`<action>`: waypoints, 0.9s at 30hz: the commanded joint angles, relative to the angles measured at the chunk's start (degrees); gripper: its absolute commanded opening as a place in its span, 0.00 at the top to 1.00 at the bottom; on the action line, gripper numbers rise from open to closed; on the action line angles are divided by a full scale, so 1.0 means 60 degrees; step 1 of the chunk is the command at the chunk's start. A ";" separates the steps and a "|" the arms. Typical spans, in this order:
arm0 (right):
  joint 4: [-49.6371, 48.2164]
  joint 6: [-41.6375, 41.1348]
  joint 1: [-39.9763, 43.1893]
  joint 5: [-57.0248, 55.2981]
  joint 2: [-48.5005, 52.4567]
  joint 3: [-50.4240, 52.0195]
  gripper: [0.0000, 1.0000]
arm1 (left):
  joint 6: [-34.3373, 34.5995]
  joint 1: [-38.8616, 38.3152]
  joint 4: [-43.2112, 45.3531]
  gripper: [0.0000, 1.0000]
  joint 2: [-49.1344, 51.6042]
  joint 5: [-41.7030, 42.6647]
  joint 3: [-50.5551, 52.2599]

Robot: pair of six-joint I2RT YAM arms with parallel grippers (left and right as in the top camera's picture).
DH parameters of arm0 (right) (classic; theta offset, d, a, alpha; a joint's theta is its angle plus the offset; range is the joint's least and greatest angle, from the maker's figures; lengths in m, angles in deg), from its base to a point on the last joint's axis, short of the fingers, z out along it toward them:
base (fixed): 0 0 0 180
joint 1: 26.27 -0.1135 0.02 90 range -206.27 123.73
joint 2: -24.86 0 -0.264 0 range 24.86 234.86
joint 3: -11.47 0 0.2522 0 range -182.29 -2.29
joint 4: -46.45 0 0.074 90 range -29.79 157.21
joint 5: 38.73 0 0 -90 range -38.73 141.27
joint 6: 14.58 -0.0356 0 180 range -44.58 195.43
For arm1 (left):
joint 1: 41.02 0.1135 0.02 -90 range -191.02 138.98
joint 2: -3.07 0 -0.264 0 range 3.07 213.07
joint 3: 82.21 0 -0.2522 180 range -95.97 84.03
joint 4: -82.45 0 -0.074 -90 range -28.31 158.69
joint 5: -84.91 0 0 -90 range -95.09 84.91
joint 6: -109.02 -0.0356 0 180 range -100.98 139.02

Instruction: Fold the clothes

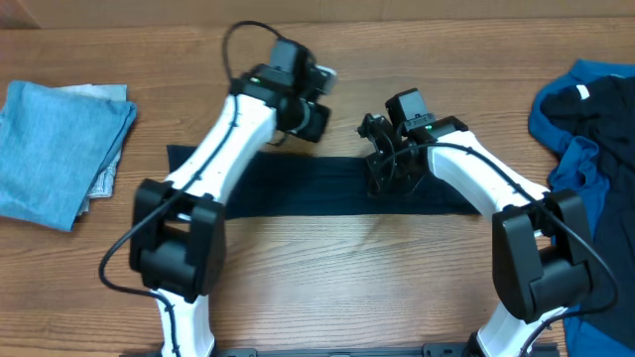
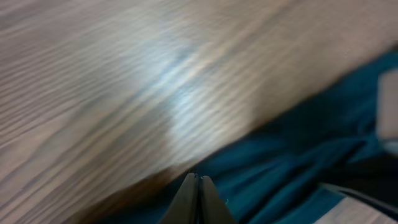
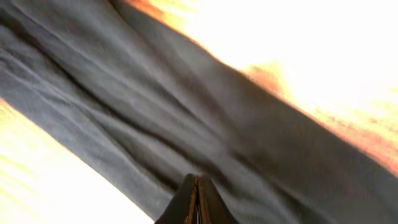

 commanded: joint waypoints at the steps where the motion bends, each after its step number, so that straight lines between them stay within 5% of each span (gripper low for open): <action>1: -0.0251 0.0412 -0.0084 -0.0652 -0.0248 -0.0091 0.96 | -0.0280 -0.0204 0.0164 0.96 0.1049 0.0171 0.0000; 9: -0.0029 0.0404 -0.0084 -0.0801 -0.0153 0.0262 0.96 | 0.0947 -0.0222 -0.0565 0.96 0.1559 0.0142 0.0000; 27: -0.0528 0.0372 -0.0084 -0.0801 -0.0153 0.0743 0.96 | 0.0911 -0.0200 -0.2962 0.96 0.1570 -0.0189 -0.1228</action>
